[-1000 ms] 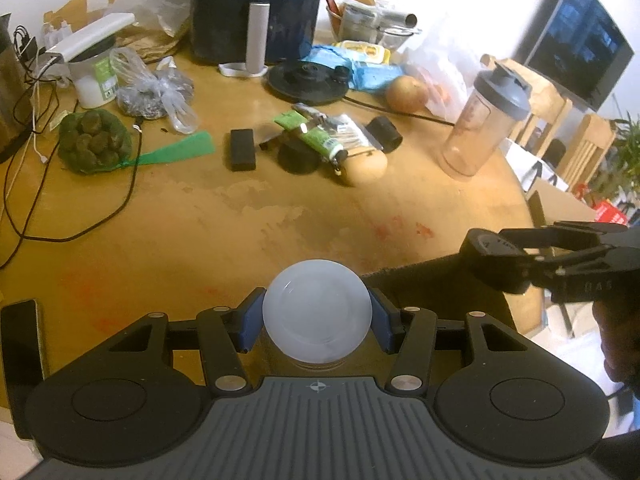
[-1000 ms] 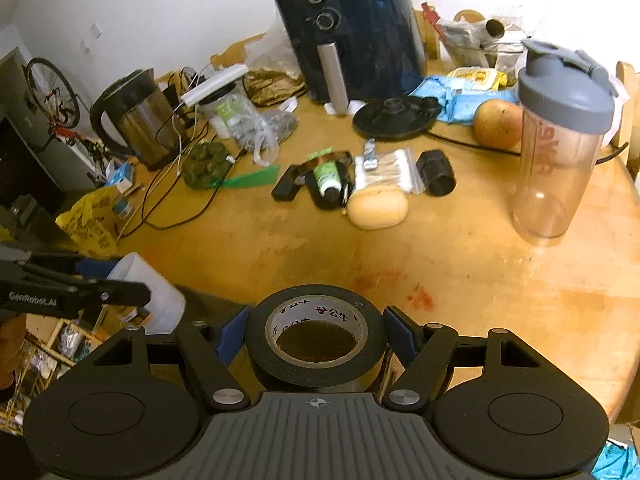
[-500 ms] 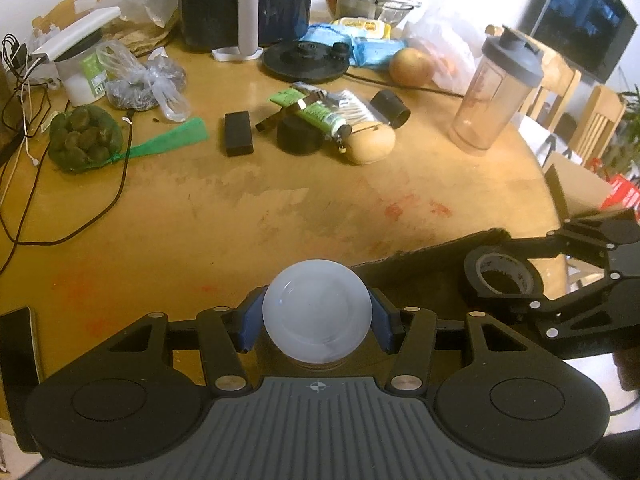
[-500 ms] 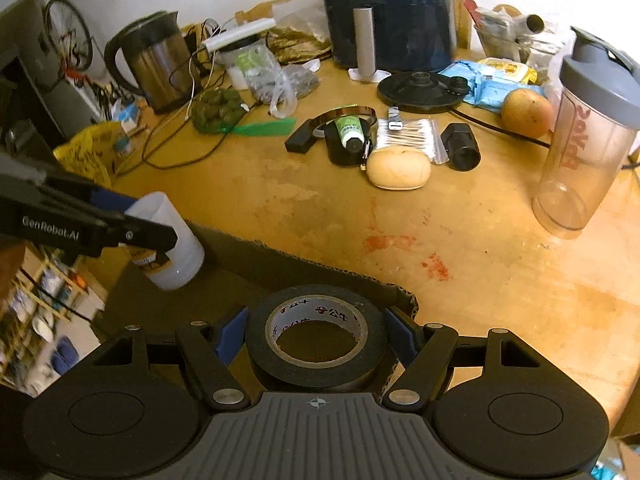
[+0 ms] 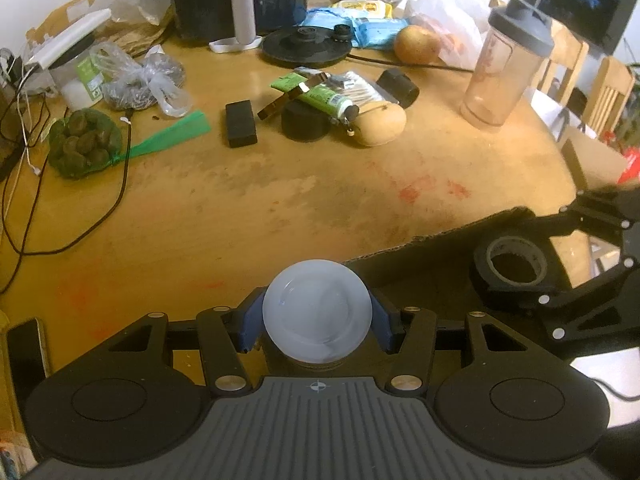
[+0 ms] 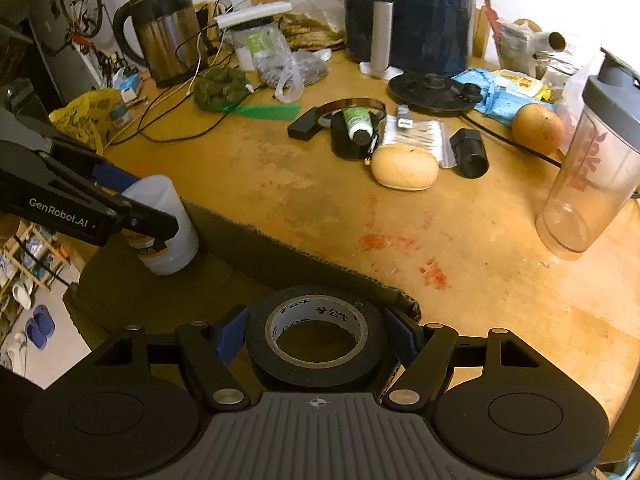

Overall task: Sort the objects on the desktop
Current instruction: 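Lower the jar into the cardboard box with the left tool while the right tool drops the tape in, then open and withdraw both tools from the cardboard box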

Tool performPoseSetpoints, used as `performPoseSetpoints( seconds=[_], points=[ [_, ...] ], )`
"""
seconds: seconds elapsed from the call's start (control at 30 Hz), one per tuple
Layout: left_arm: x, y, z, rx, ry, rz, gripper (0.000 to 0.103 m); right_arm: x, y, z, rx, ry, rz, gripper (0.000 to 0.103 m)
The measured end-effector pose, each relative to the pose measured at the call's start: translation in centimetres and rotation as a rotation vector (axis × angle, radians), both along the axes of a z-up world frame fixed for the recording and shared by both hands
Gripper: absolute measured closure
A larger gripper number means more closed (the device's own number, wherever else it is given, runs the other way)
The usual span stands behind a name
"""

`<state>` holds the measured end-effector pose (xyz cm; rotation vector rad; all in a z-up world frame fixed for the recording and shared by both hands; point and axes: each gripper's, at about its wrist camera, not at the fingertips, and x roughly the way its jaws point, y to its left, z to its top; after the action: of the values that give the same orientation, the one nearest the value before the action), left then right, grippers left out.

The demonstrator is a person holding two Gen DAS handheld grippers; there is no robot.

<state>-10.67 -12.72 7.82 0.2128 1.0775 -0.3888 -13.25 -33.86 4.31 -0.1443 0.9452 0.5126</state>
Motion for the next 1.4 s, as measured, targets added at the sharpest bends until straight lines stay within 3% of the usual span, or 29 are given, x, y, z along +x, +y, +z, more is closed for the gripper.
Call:
performPoseSetpoints(
  seconds=[0.3,0.53,0.83,0.9,1.4],
  points=[
    [0.1,-0.1,0.8,0.03,-0.043,0.019,0.05,0.1,-0.1,1.1,0.037,-0.016,-0.021,0.005],
    [0.5,1.0,1.8,0.005,-0.043,0.075,0.049,0.1,-0.9,1.8,0.047,-0.008,-0.06,0.0],
    [0.7,1.7,2.9,-0.04,-0.037,0.102,0.046,1.2,-3.1,2.7,0.089,0.005,-0.148,0.0],
    [0.6,1.9,3.1,-0.046,-0.045,0.111,0.03,1.6,-3.4,2.8,0.087,0.005,-0.159,0.0],
    [1.2,3.6,4.1,-0.096,-0.021,0.143,0.026,5.5,-4.6,3.4,0.038,-0.019,-0.201,0.0]
  ],
)
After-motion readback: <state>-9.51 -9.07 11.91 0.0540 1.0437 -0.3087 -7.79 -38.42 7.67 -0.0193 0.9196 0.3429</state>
